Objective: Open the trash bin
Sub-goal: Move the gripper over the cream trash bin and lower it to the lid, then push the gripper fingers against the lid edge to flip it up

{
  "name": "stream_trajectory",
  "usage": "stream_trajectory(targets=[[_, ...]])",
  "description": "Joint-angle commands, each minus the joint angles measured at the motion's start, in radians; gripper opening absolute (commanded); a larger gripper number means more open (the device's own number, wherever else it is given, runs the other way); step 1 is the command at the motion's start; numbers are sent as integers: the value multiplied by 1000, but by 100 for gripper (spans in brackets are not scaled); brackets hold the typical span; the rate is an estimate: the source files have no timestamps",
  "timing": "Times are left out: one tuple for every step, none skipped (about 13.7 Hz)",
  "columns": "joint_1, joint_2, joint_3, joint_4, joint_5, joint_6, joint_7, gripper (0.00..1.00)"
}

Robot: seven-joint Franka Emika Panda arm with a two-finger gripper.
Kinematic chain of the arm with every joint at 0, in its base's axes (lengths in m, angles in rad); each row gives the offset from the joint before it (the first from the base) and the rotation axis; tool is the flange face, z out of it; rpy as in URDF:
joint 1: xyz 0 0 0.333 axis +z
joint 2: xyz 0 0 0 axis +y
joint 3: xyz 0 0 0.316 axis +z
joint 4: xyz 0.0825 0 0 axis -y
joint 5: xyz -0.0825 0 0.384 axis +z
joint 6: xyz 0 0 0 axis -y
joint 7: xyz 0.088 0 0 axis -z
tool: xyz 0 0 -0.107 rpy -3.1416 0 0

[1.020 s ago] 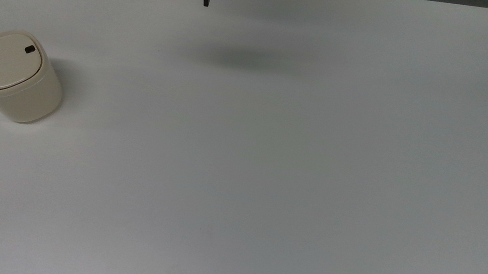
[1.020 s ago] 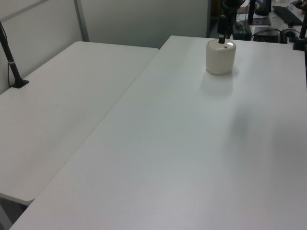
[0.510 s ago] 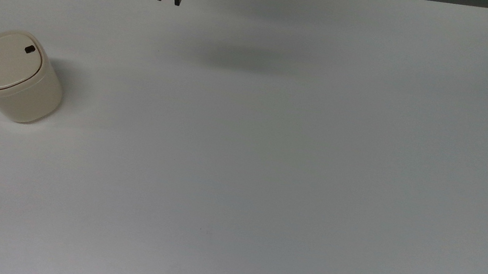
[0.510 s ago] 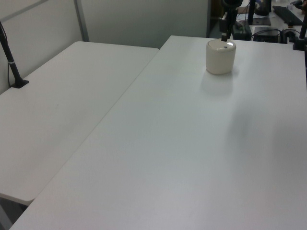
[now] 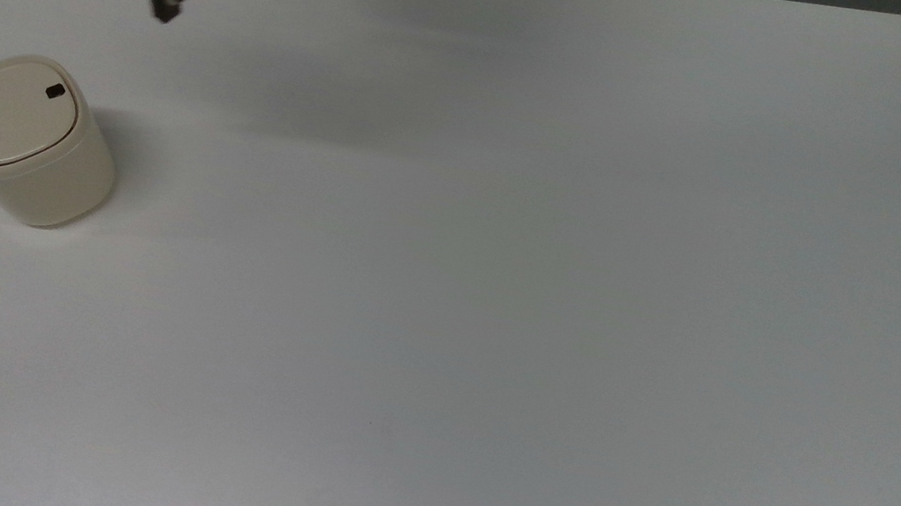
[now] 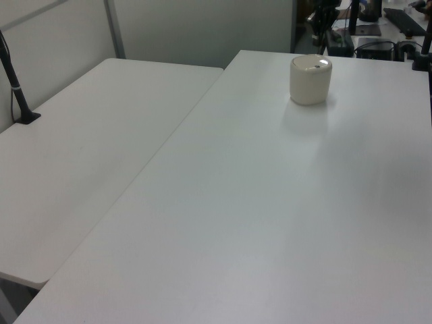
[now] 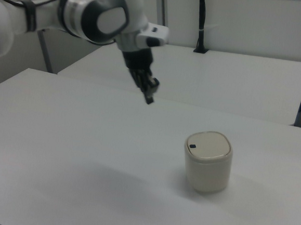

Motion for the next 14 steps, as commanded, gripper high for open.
stream_trajectory(targets=[[-21,57,-86,27,5,95,70,3],[-22,66,-110,27,5,116,85,3],[-25,71,-129,24,7,138,99,3],[-33,98,-133,17,7,172,105,3],[-39,126,-133,17,7,192,110,3],[-42,150,-135,17,5,212,125,3],[-50,166,-133,15,5,238,142,3],[-54,181,-133,15,5,264,156,3],[-56,204,-133,15,5,290,168,3],[-56,221,-133,17,7,313,171,3],[-60,233,-133,15,5,325,171,3],[-64,247,-133,15,5,337,171,3],[-64,258,-133,11,5,347,171,3],[-64,261,-133,-3,4,359,171,3]])
